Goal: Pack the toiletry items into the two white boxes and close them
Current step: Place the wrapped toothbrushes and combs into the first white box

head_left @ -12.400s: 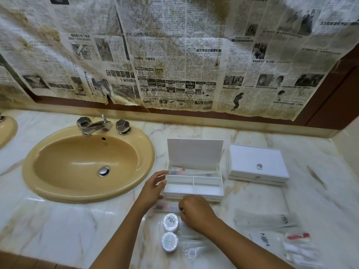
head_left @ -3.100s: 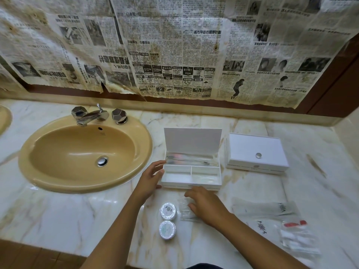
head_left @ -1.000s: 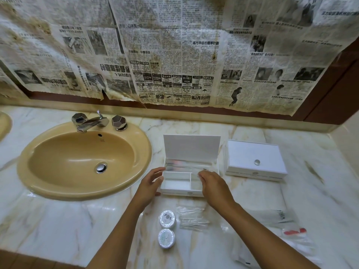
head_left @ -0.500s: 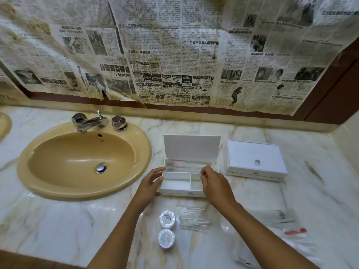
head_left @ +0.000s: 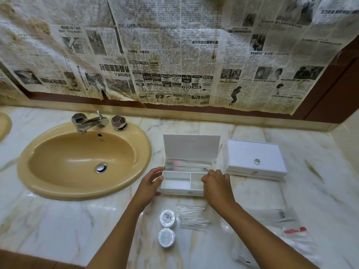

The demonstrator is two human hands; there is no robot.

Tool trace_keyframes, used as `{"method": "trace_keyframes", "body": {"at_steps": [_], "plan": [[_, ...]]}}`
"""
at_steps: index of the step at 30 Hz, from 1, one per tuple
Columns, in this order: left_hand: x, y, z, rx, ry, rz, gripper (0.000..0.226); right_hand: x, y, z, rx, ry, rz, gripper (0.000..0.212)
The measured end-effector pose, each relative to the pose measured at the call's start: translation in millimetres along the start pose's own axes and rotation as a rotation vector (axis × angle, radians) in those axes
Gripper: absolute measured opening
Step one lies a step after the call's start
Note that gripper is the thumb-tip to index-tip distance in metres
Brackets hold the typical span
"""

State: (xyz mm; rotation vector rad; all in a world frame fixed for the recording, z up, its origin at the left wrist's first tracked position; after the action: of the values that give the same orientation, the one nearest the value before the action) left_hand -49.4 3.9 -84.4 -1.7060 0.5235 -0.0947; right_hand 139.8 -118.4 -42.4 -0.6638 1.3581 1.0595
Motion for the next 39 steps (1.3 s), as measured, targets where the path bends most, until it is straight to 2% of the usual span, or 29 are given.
{"method": "trace_keyframes", "body": {"at_steps": [3,8,12,16,20,23,39], "plan": [[0.1,-0.3,-0.4,0.002,0.003,-0.002,0.026,1.4,-0.8,-1.3,0.009,0.026,-0.008,0.03],[-0.1,-0.5,-0.5,0.004,0.001,-0.002,0.026,-1.1,-0.5,-1.2,0.011,-0.022,0.116,0.031],[0.1,0.7,0.5,0.0,-0.001,-0.001,0.026,-11.8,10.8,-4.4,-0.038,-0.096,0.35,0.024],[1.0,0.0,0.3,0.005,-0.007,0.004,0.026,-13.1,29.5,-15.0,-0.132,0.004,0.467,0.022],[1.4,-1.2,-1.0,0.01,-0.008,0.001,0.026,4.3,41.3,-28.8,-0.205,0.211,0.365,0.027],[1.4,-0.8,-1.1,0.008,-0.012,0.003,0.026,18.6,39.8,-37.7,-0.212,0.29,0.279,0.03],[1.4,0.1,-0.9,0.009,-0.011,0.004,0.025,41.8,36.0,-44.3,-0.274,0.277,0.044,0.027]]}}
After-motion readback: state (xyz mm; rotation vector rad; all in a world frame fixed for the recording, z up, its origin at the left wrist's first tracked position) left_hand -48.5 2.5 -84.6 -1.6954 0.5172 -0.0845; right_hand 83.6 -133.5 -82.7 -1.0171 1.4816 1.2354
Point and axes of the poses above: each hand's wrist, its own z-axis towards the middle knuckle, its own x-axis out of the palm, y = z × x, the point moved 5 cm from there along z, towards the middle knuckle, and after that the axes turned 11 degrees about -y, right-handed, at the moved point
